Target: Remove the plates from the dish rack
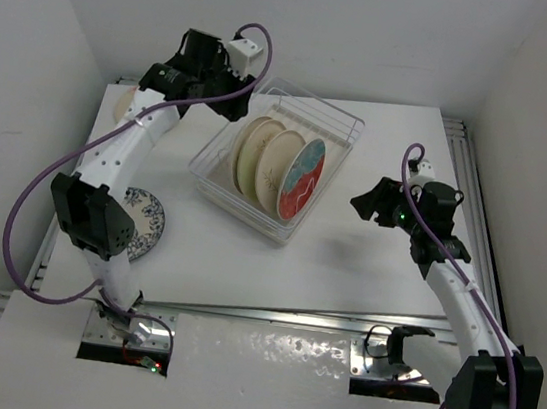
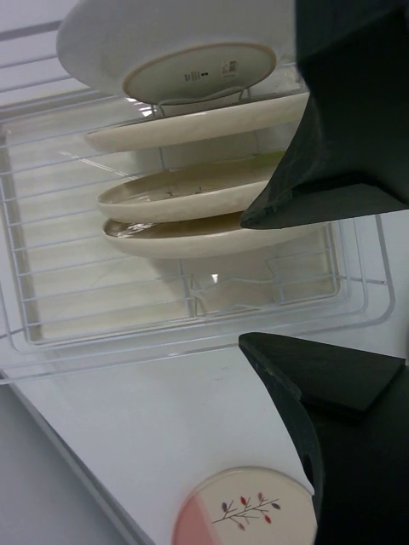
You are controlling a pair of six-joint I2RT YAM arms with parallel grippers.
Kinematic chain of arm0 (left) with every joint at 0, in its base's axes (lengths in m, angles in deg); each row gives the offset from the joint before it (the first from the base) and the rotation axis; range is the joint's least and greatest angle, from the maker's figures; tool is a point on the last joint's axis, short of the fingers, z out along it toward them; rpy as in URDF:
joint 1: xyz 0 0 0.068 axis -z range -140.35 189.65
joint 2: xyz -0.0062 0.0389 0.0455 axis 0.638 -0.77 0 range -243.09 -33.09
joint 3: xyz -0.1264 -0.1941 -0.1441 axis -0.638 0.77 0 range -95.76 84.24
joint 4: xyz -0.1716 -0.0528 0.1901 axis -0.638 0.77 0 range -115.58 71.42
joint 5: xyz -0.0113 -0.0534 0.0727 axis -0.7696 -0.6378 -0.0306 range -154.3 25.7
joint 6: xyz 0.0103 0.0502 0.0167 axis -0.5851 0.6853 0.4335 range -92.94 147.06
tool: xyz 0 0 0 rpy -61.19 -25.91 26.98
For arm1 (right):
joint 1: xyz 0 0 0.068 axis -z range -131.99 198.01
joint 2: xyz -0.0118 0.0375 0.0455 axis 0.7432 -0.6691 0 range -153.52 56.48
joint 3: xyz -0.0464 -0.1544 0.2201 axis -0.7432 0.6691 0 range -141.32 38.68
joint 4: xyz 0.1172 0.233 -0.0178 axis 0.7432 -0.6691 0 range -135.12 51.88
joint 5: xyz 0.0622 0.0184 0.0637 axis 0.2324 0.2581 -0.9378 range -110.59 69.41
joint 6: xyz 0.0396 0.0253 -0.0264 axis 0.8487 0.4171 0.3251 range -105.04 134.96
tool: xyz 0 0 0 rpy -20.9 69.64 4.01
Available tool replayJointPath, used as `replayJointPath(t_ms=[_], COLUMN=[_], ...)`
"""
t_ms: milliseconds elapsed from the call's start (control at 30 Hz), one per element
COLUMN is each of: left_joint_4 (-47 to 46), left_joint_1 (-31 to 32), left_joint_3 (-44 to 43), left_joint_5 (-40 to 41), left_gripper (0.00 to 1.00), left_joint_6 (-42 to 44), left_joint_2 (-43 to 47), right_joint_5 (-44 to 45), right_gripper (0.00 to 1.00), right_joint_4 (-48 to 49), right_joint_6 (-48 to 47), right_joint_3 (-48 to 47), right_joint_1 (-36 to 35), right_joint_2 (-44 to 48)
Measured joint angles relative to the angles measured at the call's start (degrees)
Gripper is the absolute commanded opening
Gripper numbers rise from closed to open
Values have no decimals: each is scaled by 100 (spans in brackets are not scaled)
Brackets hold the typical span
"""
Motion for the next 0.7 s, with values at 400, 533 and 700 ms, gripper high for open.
replayJointPath(t_ms=[400, 533, 700], left_joint_4=[127, 122, 13], left_joint_1=[87, 111, 190], left_joint_3=[605, 721, 916], left_joint_5=[-42, 9, 57], left_gripper=[43, 37, 39], left_joint_6=[-4, -7, -9], left_joint_2=[7, -11, -15], right_joint_5=[20, 44, 98], right_gripper=[64, 64, 64], right_joint_4=[-63, -146, -177], right_joint_6=[-96, -127, -146], right_joint_3=[2, 2, 4], right_joint_1=[0, 0, 0], right_joint_2=[0, 13, 46])
